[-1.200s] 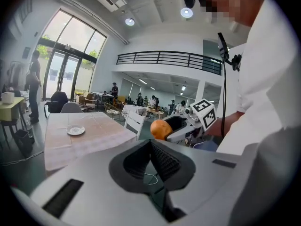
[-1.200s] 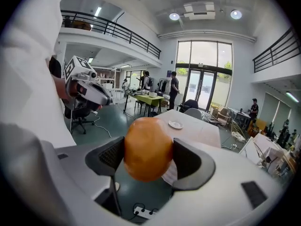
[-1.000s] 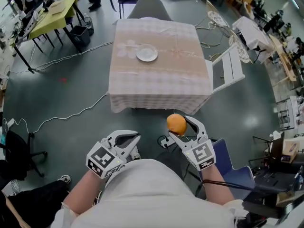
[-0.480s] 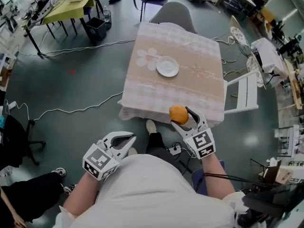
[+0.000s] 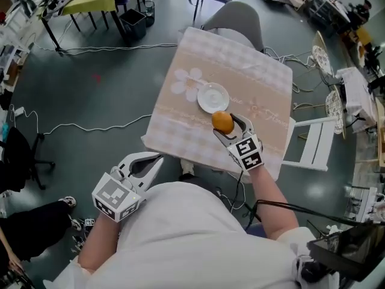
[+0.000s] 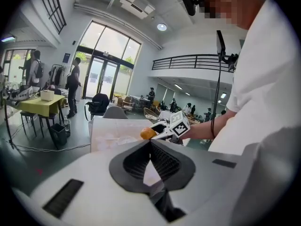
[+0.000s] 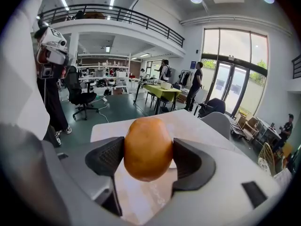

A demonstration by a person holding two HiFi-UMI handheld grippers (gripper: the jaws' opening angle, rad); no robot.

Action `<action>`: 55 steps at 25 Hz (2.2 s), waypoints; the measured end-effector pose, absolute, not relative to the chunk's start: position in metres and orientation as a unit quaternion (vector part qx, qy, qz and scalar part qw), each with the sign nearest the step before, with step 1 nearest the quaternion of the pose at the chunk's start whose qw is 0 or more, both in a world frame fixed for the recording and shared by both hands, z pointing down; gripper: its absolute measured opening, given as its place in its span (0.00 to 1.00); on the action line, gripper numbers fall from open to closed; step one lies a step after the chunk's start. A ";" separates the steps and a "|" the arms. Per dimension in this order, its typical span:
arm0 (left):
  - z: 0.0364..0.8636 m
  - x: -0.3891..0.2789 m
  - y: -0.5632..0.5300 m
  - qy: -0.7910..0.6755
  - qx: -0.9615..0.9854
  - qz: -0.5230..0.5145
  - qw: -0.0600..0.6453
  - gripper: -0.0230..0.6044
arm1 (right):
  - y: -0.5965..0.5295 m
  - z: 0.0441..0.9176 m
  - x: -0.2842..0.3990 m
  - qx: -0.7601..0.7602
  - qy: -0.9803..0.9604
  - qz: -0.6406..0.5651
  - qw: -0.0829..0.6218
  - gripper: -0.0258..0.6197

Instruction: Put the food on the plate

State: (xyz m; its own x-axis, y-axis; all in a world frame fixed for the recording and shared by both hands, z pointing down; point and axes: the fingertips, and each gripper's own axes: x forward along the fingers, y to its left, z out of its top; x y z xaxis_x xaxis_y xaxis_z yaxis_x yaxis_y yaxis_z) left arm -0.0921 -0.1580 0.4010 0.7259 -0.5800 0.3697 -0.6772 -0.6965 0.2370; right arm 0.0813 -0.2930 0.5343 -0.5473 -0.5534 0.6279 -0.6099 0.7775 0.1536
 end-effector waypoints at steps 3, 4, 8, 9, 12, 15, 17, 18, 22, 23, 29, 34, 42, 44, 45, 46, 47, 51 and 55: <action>0.403 -0.084 -0.179 -0.365 0.901 0.138 0.190 0.05 | -0.332 0.562 0.092 0.320 -0.877 0.050 0.355 0.57; 0.404 -0.082 -0.184 -0.371 0.897 0.141 0.194 0.05 | -0.344 0.572 0.095 0.317 -0.877 0.056 0.357 0.57; 0.409 -0.077 -0.201 -0.396 0.881 0.153 0.210 0.05 | -0.384 0.603 0.099 0.305 -0.879 0.071 0.361 0.57; 0.410 -0.077 -0.205 -0.403 0.876 0.155 0.213 0.05 | -0.392 0.611 0.099 0.301 -0.879 0.075 0.362 0.57; 0.412 -0.078 -0.213 -0.422 0.864 0.159 0.222 0.05 | -0.413 0.629 0.095 0.292 -0.880 0.080 0.367 0.57; 0.413 -0.079 -0.218 -0.439 0.853 0.163 0.229 0.05 | -0.427 0.646 0.089 0.280 -0.881 0.081 0.373 0.57; 0.414 -0.080 -0.222 -0.444 0.849 0.168 0.231 0.05 | -0.436 0.654 0.087 0.275 -0.880 0.081 0.378 0.57; 0.415 -0.081 -0.224 -0.446 0.847 0.169 0.232 0.05 | -0.439 0.657 0.086 0.273 -0.880 0.081 0.381 0.57; 0.417 -0.084 -0.231 -0.458 0.839 0.171 0.239 0.05 | -0.443 0.667 0.082 0.259 -0.881 0.082 0.388 0.57; 0.417 -0.083 -0.232 -0.459 0.838 0.171 0.239 0.05 | -0.444 0.669 0.082 0.256 -0.882 0.081 0.388 0.57; 0.421 -0.078 -0.240 -0.457 0.838 0.177 0.241 0.05 | -0.445 0.671 0.081 0.250 -0.886 0.082 0.381 0.57; 0.422 -0.075 -0.243 -0.455 0.839 0.180 0.238 0.05 | -0.445 0.670 0.079 0.244 -0.888 0.080 0.381 0.57; 0.420 -0.076 -0.242 -0.455 0.840 0.179 0.236 0.05 | -0.445 0.671 0.077 0.246 -0.885 0.080 0.388 0.57; 0.420 -0.077 -0.241 -0.455 0.840 0.177 0.236 0.05 | -0.443 0.671 0.077 0.245 -0.883 0.083 0.392 0.57; 0.420 -0.078 -0.240 -0.456 0.840 0.176 0.236 0.05 | -0.443 0.670 0.077 0.246 -0.882 0.084 0.393 0.57; 0.419 -0.079 -0.239 -0.457 0.839 0.175 0.236 0.05 | -0.444 0.670 0.077 0.248 -0.882 0.082 0.392 0.57; 0.419 -0.080 -0.239 -0.459 0.839 0.173 0.237 0.05 | -0.446 0.670 0.077 0.250 -0.883 0.079 0.390 0.57; 0.419 -0.082 -0.237 -0.460 0.839 0.170 0.237 0.05 | -0.448 0.669 0.078 0.255 -0.883 0.072 0.389 0.57; 0.418 -0.085 -0.233 -0.460 0.839 0.167 0.236 0.05 | -0.448 0.664 0.079 0.259 -0.881 0.065 0.389 0.57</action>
